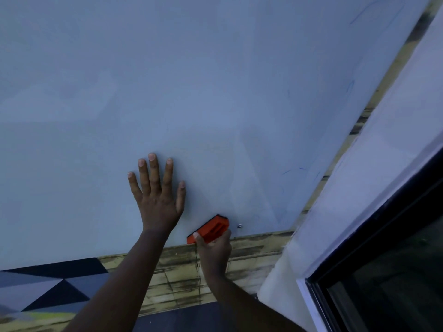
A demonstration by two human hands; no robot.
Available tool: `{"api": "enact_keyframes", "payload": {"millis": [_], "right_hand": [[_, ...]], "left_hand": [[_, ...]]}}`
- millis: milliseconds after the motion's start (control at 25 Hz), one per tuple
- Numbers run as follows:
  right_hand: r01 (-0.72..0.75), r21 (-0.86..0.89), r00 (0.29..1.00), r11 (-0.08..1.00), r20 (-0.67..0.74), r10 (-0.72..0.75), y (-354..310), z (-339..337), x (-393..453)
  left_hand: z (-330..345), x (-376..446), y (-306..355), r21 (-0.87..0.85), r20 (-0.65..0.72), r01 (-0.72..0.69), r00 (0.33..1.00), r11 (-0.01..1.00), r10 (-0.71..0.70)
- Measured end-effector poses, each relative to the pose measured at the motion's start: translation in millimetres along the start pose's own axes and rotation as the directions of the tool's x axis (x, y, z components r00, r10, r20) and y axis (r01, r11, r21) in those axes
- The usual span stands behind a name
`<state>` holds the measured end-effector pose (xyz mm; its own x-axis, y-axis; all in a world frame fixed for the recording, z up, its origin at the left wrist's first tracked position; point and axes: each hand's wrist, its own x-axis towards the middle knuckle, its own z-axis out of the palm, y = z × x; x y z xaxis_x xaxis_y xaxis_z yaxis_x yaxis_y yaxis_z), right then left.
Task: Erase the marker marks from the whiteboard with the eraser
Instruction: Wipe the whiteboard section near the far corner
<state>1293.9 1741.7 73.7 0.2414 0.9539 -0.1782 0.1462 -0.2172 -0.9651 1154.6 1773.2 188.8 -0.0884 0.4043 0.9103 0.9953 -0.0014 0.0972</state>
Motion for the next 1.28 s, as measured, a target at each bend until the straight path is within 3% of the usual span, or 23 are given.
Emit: {"api": "enact_keyframes", "payload": {"millis": [240, 400, 560, 760, 920, 1120, 1280], "right_hand": [[-0.174, 0.443, 0.951, 0.88, -0.156, 0.267, -43.3, -78.9, 49.7], [-0.183, 0.61, 0.939, 0.771, -0.125, 0.321, -64.9, -138.1, 81.4], [-0.322, 0.666, 0.902, 0.673, 0.001, 0.432, -33.5, -149.5, 91.3], [-0.398, 0.627, 0.858, 0.669, -0.003, 0.513, 5.1, -126.6, 94.0], [-0.489, 0.618, 0.828, 0.616, 0.107, 0.55, 17.1, -94.2, 69.1], [-0.583, 0.57, 0.809, 0.58, 0.34, 0.479, 5.9, -47.7, 25.0], [-0.584, 0.647, 0.797, 0.489, 0.345, 0.496, -0.7, -51.3, 24.8]], "left_hand": [[4.7, -4.6, 1.9, 0.007, -0.004, 0.018, 1.0, 1.0, -0.017], [5.3, -7.6, 4.4, 0.001, 0.0, 0.029, 1.0, 1.0, -0.029], [3.7, -14.3, -1.0, 0.016, 0.022, 0.007, 1.0, 1.0, -0.007], [3.7, -22.7, 0.1, 0.009, 0.044, 0.012, 0.999, 1.0, -0.013], [5.2, -28.4, 0.2, 0.022, 0.054, 0.015, 0.998, 1.0, -0.016], [7.7, -32.8, -4.0, 0.027, 0.052, -0.011, 0.999, 1.0, 0.01], [5.5, -42.0, -9.2, 0.04, 0.058, -0.047, 0.997, 0.998, 0.044]]}}
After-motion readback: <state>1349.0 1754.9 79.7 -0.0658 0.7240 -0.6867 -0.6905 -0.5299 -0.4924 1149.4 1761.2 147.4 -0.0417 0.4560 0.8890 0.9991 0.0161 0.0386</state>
